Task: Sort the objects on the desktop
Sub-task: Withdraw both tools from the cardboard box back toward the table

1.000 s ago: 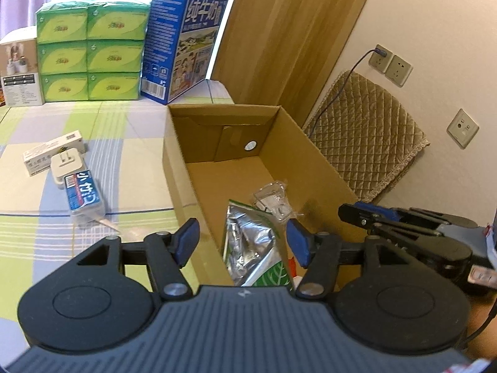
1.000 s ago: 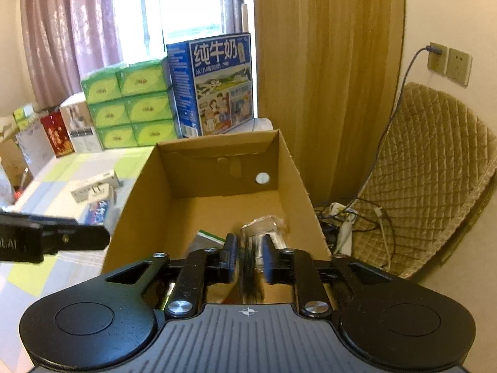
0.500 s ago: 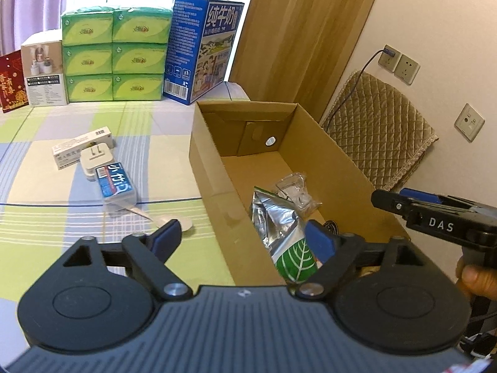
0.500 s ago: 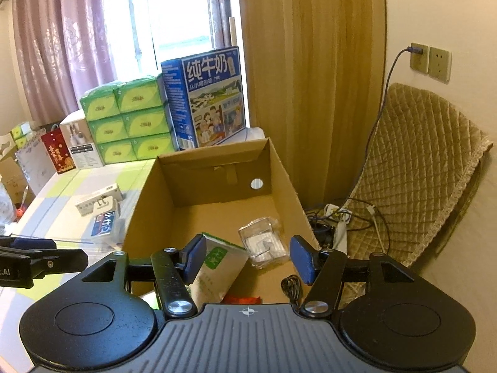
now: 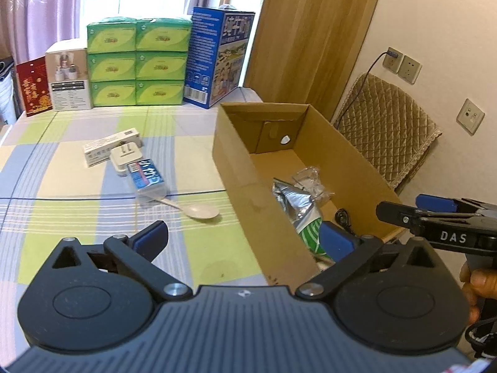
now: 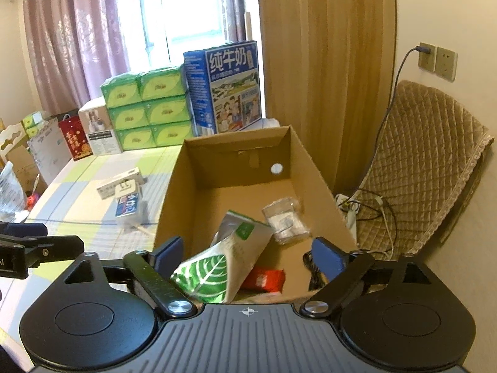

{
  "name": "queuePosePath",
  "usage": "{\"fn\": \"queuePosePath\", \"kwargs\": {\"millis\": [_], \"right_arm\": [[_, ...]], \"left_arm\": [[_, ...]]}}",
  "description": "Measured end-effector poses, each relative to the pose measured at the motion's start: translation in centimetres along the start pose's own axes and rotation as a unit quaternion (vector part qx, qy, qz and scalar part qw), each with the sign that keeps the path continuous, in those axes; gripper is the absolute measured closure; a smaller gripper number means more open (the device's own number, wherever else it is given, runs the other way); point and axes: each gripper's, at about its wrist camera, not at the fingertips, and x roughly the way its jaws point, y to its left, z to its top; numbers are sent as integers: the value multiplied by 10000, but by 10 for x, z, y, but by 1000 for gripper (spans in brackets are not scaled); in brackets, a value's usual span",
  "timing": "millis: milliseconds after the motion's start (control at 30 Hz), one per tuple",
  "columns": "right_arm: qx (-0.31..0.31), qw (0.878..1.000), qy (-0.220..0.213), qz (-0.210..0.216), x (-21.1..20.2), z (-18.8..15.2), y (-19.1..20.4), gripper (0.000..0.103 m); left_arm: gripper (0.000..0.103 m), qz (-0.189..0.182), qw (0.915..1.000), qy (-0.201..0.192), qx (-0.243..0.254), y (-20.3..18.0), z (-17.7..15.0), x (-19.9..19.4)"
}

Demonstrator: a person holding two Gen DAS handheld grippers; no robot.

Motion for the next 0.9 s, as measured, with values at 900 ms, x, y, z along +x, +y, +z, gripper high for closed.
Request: {"fn": "queuePosePath", "kwargs": {"millis": [900], "right_arm": [[-342, 9977, -35, 584, -7, -3, 74, 2]], "left_arm": [[2, 936, 9953, -228, -139, 92, -29, -44]]}}
